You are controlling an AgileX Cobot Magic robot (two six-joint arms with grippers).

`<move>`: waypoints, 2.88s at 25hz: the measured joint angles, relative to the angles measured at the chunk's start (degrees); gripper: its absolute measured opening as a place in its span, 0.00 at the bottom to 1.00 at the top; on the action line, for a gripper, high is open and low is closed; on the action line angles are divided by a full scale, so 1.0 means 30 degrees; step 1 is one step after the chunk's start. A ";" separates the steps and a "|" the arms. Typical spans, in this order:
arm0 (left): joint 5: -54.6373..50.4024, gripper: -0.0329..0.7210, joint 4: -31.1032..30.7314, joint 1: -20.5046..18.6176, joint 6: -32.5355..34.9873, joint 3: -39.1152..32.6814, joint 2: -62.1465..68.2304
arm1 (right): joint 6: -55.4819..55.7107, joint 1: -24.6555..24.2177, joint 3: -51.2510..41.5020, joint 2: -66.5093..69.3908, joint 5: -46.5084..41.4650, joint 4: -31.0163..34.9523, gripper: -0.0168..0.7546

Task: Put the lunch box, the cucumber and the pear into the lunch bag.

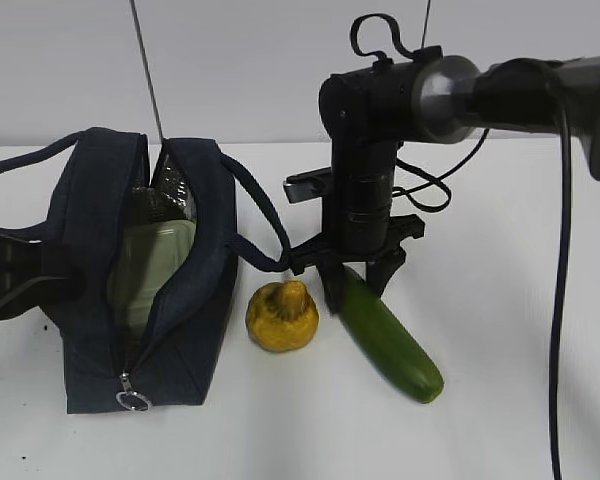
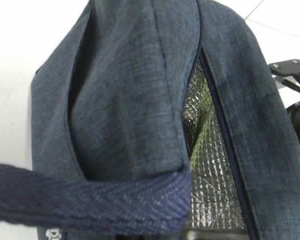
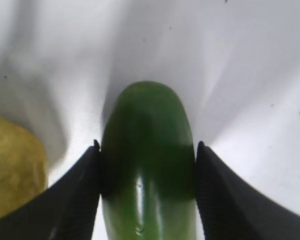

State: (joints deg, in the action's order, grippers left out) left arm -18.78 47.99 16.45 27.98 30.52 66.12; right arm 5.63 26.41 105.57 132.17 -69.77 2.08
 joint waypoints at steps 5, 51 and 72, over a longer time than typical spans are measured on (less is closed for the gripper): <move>-0.0015 0.02 0.0000 0.0000 0.0000 0.0000 0.0000 | -0.0211 0.0000 0.0564 -0.1163 0.0000 -0.1298 0.55; -0.0104 0.02 -0.0017 0.0000 0.0000 0.0000 0.0000 | -0.6190 0.0344 0.7289 0.1188 0.2428 1.8294 0.69; -0.0205 0.02 -0.0017 0.0000 0.0000 0.0000 0.0000 | -0.5084 -0.0063 1.5655 0.1294 -0.0482 1.1829 0.70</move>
State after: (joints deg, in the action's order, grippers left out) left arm -19.40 47.94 16.45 27.98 30.52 66.12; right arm -9.63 26.23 152.53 136.05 -71.22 37.56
